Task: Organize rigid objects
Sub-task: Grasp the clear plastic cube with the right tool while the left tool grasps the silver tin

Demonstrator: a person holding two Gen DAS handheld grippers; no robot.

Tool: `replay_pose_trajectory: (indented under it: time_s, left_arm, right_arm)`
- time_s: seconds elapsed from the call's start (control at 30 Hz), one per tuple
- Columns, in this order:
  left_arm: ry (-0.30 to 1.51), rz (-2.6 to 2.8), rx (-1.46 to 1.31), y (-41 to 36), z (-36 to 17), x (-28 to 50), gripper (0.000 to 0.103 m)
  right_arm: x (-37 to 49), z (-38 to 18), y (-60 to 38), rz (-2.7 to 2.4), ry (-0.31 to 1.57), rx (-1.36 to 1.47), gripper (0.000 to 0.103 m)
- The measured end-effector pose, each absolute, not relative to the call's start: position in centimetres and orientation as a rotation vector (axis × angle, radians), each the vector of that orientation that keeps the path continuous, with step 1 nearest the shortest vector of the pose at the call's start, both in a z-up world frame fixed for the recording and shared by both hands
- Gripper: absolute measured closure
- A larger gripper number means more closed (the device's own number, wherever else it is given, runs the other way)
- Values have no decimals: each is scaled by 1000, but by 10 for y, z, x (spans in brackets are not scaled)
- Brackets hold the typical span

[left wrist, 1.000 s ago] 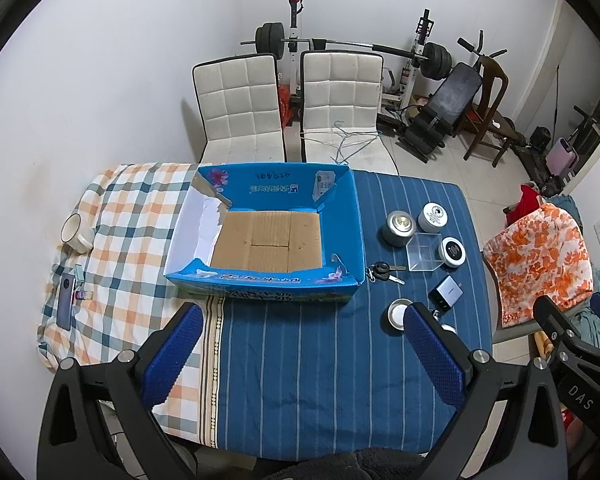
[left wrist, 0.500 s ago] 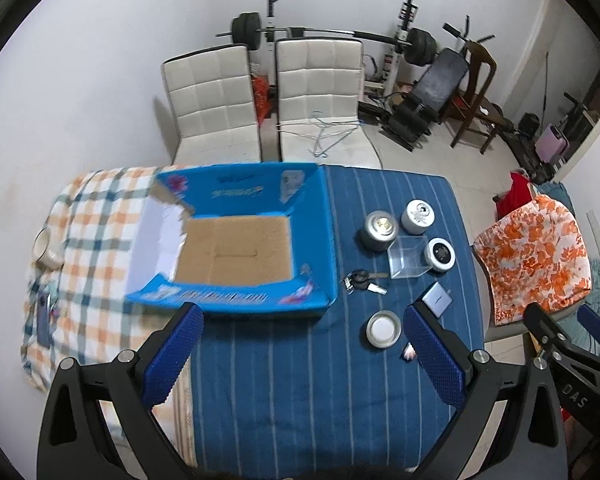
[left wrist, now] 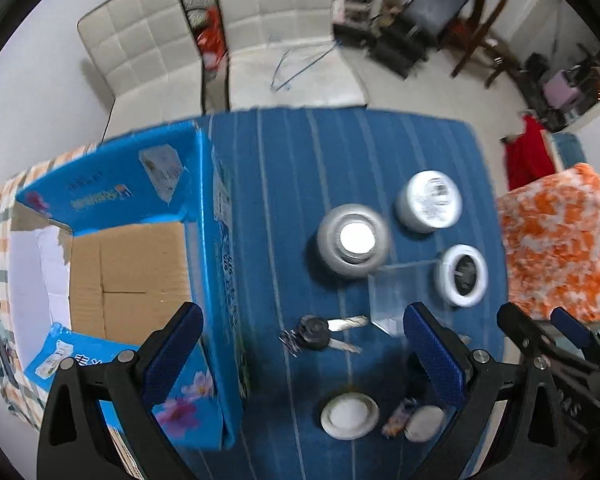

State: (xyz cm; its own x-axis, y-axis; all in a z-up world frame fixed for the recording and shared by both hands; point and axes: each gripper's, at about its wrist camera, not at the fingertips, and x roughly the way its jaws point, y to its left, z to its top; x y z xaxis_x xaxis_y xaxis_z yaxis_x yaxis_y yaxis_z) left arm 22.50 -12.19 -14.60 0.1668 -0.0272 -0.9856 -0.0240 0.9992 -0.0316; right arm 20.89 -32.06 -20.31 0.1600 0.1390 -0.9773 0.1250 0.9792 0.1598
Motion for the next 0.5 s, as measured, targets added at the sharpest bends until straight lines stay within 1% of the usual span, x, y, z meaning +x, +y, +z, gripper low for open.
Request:
replay_pose_trajectory:
  time_s: [0.07, 0.2, 0.23, 0.27, 0.3, 0.33, 0.5]
  left_arm:
    - [1421, 33, -40, -116, -158, 231, 1]
    - [1430, 87, -33, -103, -167, 233, 2]
    - [1432, 99, -30, -99, -168, 233, 2]
    - [1428, 108, -25, -97, -169, 234, 2]
    - [1425, 116, -20, -95, -168, 233, 2]
    - [1424, 122, -15, -94, -167, 233, 2]
    - [1405, 124, 9, -93, -162, 239, 2]
  right_arm:
    - [217, -221, -307, 42, 1441, 217, 0]
    - [227, -253, -283, 75, 1510, 208, 0]
    - [229, -262, -278, 79, 1525, 201, 2]
    - [230, -270, -274, 79, 1543, 191, 8]
    - [230, -276, -271, 68, 1554, 175, 10]
    - [229, -278, -269, 64, 1562, 174, 31]
    - [216, -271, -288, 37, 1559, 249, 32]
